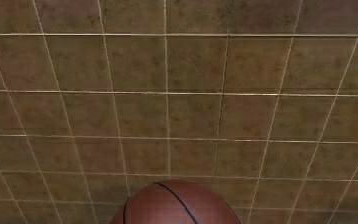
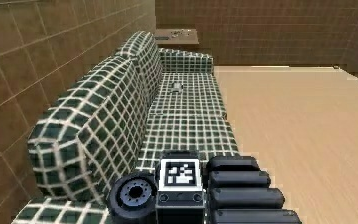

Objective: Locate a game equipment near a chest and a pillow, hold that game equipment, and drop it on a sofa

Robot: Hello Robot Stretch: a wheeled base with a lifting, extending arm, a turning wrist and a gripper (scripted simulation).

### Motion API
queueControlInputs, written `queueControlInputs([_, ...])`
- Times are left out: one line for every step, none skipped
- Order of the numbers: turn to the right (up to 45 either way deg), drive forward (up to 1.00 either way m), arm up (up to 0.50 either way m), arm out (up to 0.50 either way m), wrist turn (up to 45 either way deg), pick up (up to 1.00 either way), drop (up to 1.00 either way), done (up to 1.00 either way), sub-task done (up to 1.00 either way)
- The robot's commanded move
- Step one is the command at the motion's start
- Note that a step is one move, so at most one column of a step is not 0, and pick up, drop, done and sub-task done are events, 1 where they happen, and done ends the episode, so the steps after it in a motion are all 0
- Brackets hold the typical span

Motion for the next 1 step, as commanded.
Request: queueControlInputs([0.0, 0.15, 0.0, 0.0, 0.0, 0.0, 0.0, 0.0, 0.0])
